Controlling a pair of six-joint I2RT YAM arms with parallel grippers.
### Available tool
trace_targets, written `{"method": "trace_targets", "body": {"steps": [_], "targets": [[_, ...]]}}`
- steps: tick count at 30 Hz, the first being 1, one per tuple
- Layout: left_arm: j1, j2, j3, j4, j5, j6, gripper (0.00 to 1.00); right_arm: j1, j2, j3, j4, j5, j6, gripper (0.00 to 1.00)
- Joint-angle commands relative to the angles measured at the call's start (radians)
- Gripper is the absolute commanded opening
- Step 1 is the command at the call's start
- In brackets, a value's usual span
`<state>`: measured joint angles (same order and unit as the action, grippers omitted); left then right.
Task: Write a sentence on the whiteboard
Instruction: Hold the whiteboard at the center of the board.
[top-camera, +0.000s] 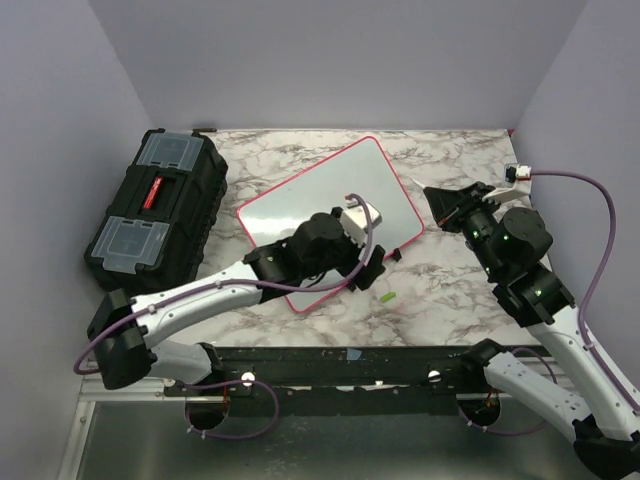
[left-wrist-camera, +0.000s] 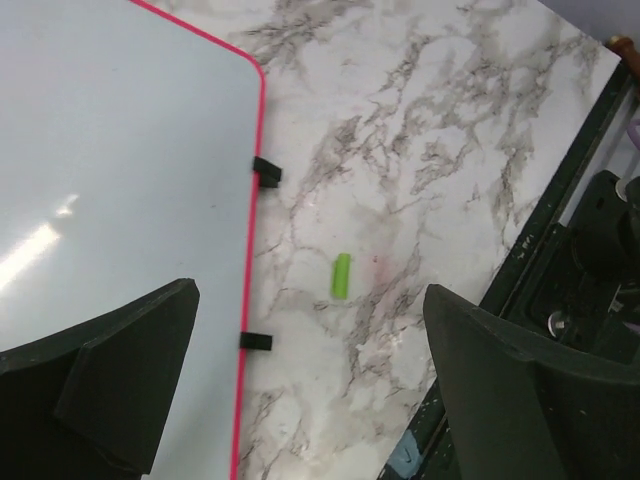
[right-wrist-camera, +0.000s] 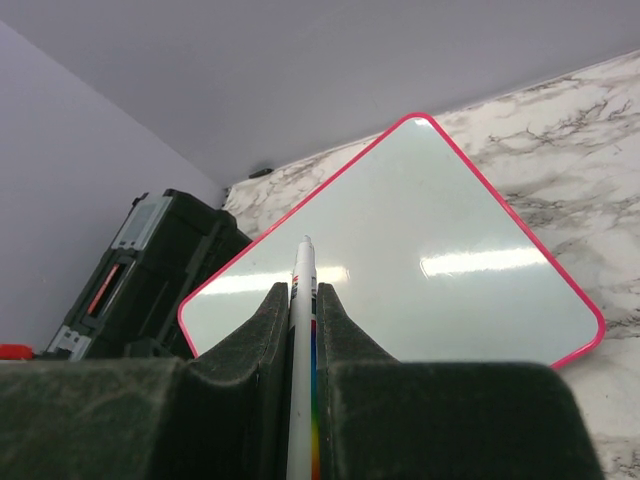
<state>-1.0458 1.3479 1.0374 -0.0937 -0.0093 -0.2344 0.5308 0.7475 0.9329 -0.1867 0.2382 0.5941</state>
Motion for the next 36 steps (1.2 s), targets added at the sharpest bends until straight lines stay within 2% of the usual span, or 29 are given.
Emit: {"method": "trace_targets", "body": {"steps": [1,3,6,10,15,24,26,30,33,36], "targets": [[0.108,-0.150,0.027,-0.197,-0.004,0.032,0.99,0.001,-0.002,0.023,-0.020,-0.019,0.004,0.01],[0.174,-0.229,0.036,-0.242,0.067,0.026,0.98,0.001,0.001,0.021,-0.015,-0.023,0.005,0.01],[0.265,-0.321,0.065,-0.338,0.087,0.030,0.98,0.000,0.007,0.019,-0.005,-0.031,0.007,0.01],[0.396,-0.324,0.187,-0.522,0.098,0.101,0.99,0.001,0.019,0.018,0.005,-0.049,0.008,0.01],[0.554,-0.301,0.239,-0.571,0.159,0.104,0.96,0.001,0.036,0.011,0.026,-0.077,0.014,0.01],[0.869,-0.178,0.285,-0.484,0.596,0.029,0.89,0.001,0.068,0.024,0.015,-0.149,0.013,0.01],[0.904,-0.134,0.315,-0.492,0.651,0.031,0.87,0.001,0.069,0.021,0.015,-0.159,0.013,0.01],[0.923,-0.020,0.400,-0.561,0.664,0.093,0.80,0.001,0.085,0.014,0.022,-0.202,0.016,0.01],[0.948,0.062,0.418,-0.533,0.726,0.072,0.74,0.001,0.103,0.007,0.037,-0.256,0.016,0.01],[0.955,0.126,0.440,-0.520,0.696,0.069,0.74,0.001,0.127,0.008,0.052,-0.328,0.005,0.01]]}}
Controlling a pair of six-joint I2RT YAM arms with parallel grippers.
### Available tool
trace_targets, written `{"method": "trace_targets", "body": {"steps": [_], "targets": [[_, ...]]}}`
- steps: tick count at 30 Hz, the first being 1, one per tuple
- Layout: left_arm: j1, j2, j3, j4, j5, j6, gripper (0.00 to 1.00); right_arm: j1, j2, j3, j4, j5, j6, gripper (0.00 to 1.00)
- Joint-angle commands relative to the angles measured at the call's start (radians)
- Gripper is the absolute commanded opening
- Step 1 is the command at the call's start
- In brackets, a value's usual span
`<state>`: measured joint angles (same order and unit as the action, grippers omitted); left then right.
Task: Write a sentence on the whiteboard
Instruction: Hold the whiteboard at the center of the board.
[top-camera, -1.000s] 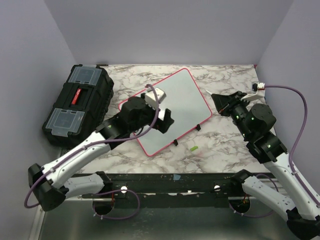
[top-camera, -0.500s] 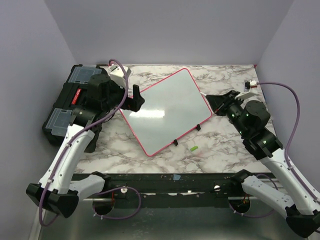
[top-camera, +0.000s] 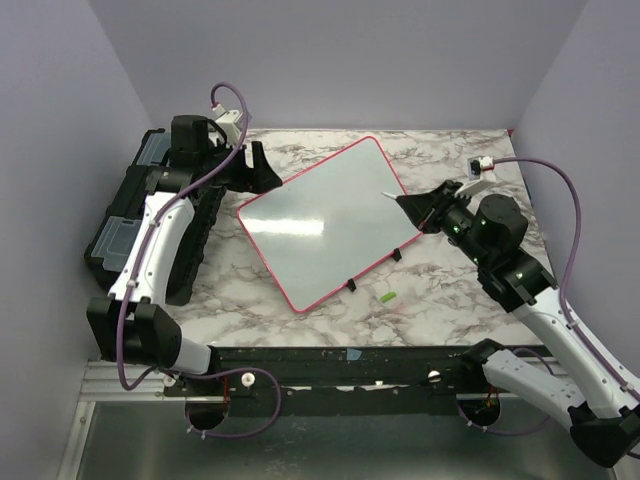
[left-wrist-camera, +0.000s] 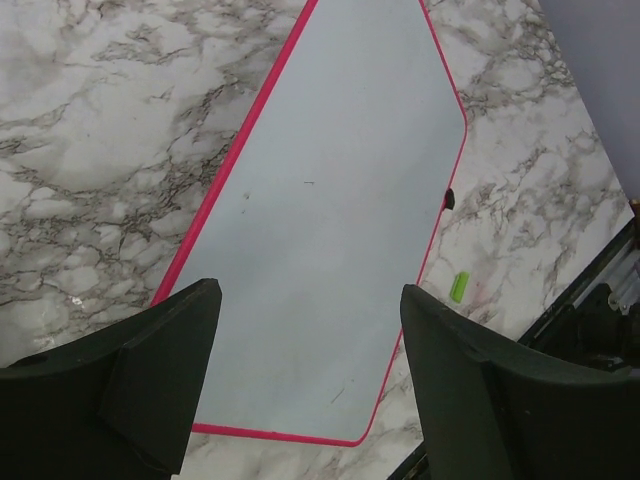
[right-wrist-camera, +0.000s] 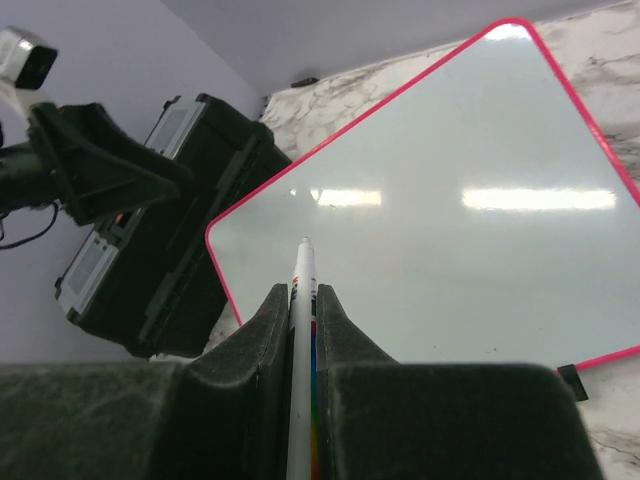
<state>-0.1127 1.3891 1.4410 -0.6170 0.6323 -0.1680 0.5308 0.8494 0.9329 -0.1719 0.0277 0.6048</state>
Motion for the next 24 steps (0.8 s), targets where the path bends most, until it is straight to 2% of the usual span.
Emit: {"method": "trace_targets", "body": {"steps": [1,5,12,24], "targets": [[0.025,0.100,0.042,0.007,0.053,0.005,0.74,0.001,0.035,0.009,0.041,-0.147,-0.011,0.01],[0.036,0.146,0.033,0.041,0.066,-0.008,0.73,0.001,0.059,0.004,0.057,-0.214,-0.017,0.01],[0.062,0.172,-0.075,0.197,0.120,-0.083,0.73,0.001,0.087,0.012,0.040,-0.262,-0.032,0.01],[0.088,0.235,-0.105,0.228,0.181,-0.101,0.65,0.001,0.142,0.028,0.052,-0.343,-0.031,0.01]]}}
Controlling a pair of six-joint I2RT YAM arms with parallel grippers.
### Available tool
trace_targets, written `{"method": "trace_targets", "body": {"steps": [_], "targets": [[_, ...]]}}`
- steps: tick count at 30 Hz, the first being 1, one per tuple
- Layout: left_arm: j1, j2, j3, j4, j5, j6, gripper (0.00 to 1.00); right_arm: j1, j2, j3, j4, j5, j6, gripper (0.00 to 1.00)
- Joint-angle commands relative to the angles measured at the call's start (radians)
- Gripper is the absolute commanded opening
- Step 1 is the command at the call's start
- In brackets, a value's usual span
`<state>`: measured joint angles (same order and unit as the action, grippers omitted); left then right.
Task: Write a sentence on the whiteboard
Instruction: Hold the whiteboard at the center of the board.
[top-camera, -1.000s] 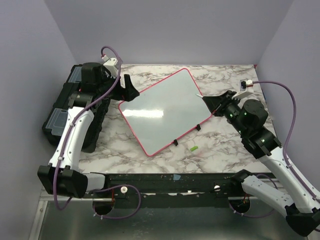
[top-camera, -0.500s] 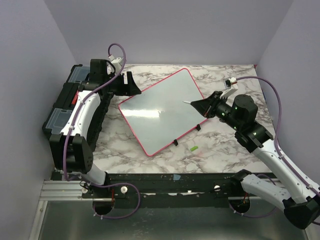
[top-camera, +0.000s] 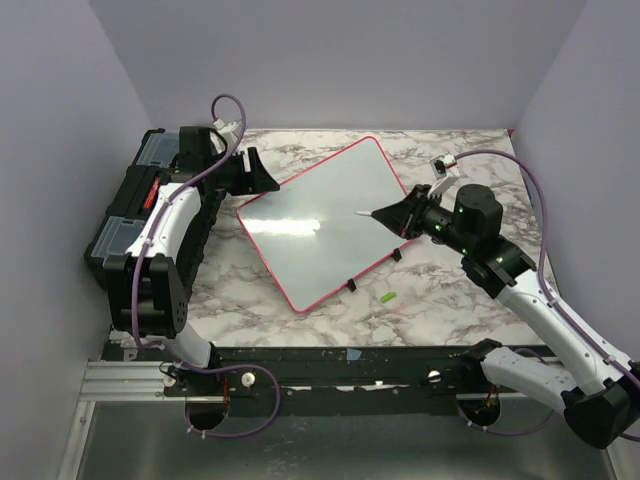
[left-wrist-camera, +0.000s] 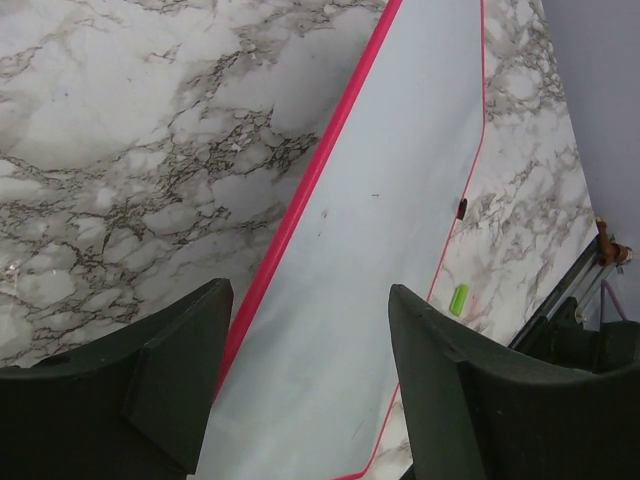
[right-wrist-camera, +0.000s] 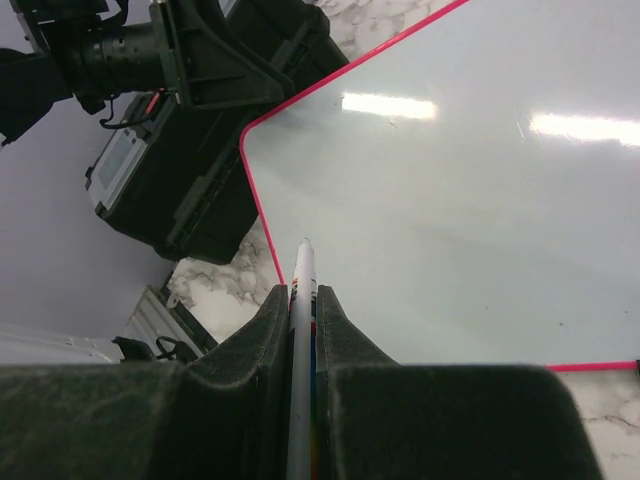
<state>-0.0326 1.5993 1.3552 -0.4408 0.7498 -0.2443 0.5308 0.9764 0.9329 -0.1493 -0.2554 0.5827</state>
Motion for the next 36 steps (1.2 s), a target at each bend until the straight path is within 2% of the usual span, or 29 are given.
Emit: {"method": "trace_targets", "body": {"steps": [1,9,13,17,27,33,36], "targets": [[0.008,0.029,-0.021,0.057,0.068,-0.028,0.64,0.001,0.016,0.028,0.031,-0.067,-0.008,0.01],[0.009,0.055,-0.061,0.138,0.085,-0.062,0.59,0.001,0.036,0.026,0.040,-0.126,-0.010,0.01],[0.010,0.062,-0.112,0.269,0.123,-0.117,0.55,0.002,0.040,0.014,0.056,-0.149,-0.008,0.01],[0.009,0.071,-0.144,0.321,0.136,-0.134,0.51,0.002,0.047,0.018,0.059,-0.182,-0.014,0.01],[0.008,0.076,-0.163,0.338,0.149,-0.116,0.44,0.003,0.094,0.018,0.088,-0.239,-0.026,0.01],[0.007,0.094,-0.179,0.376,0.173,-0.130,0.31,0.003,0.127,0.021,0.098,-0.293,-0.056,0.01],[0.007,0.083,-0.181,0.387,0.176,-0.124,0.28,0.004,0.148,0.019,0.125,-0.324,-0.056,0.01]]}}
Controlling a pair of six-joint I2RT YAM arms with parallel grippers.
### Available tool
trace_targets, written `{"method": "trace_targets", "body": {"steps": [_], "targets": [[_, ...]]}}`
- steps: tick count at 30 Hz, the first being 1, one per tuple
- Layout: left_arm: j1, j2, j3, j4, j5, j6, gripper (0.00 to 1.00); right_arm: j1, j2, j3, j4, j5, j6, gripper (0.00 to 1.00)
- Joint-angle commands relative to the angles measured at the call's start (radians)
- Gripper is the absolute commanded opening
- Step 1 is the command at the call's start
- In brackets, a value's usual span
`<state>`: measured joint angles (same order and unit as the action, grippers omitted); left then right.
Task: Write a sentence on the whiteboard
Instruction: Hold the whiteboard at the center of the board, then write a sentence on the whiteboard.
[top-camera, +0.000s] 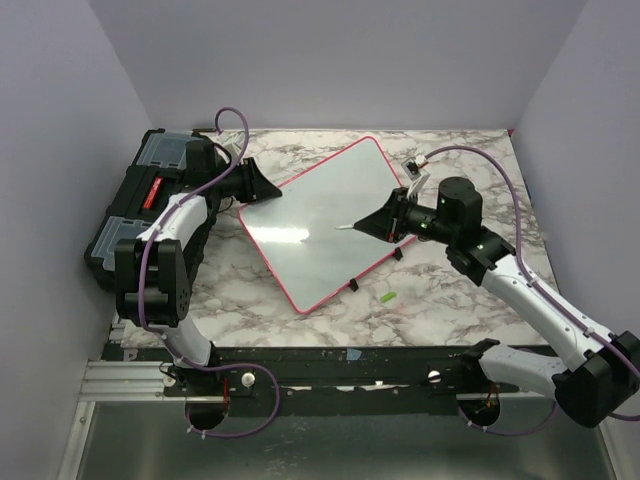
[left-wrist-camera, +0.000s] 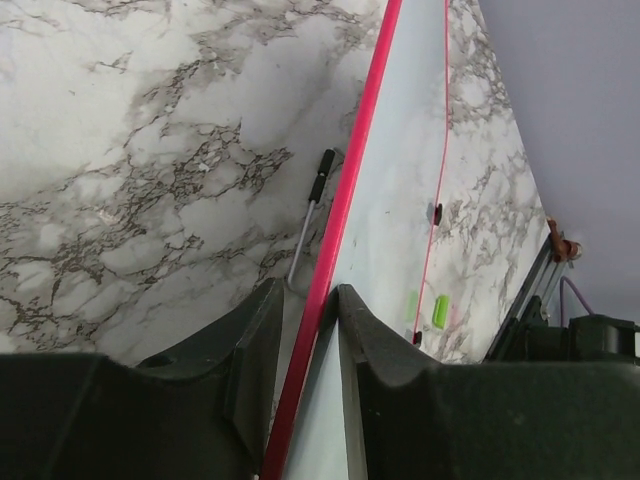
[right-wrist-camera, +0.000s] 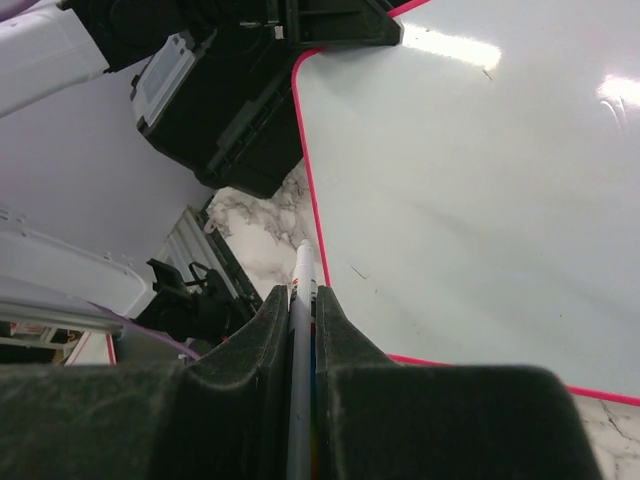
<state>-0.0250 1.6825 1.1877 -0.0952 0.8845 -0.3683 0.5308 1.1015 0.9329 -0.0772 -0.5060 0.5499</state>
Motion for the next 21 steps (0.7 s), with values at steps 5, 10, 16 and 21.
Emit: {"method": "trace_targets", "body": {"steps": [5,10,16,21], "targets": [[0.000,-0.016,-0.016,0.050,0.054,0.005,0.22,0.022,0.057,0.043,0.067,-0.054,-0.034,0.01],[-0.001,-0.041,-0.033,0.076,0.060,0.017,0.16,0.070,0.107,0.083,0.065,0.017,-0.084,0.01],[-0.001,-0.050,-0.042,0.091,0.073,0.040,0.07,0.150,0.168,0.129,0.068,0.116,-0.126,0.01],[-0.003,-0.083,-0.061,0.120,0.071,0.046,0.01,0.248,0.205,0.170,0.063,0.251,-0.191,0.01]]}}
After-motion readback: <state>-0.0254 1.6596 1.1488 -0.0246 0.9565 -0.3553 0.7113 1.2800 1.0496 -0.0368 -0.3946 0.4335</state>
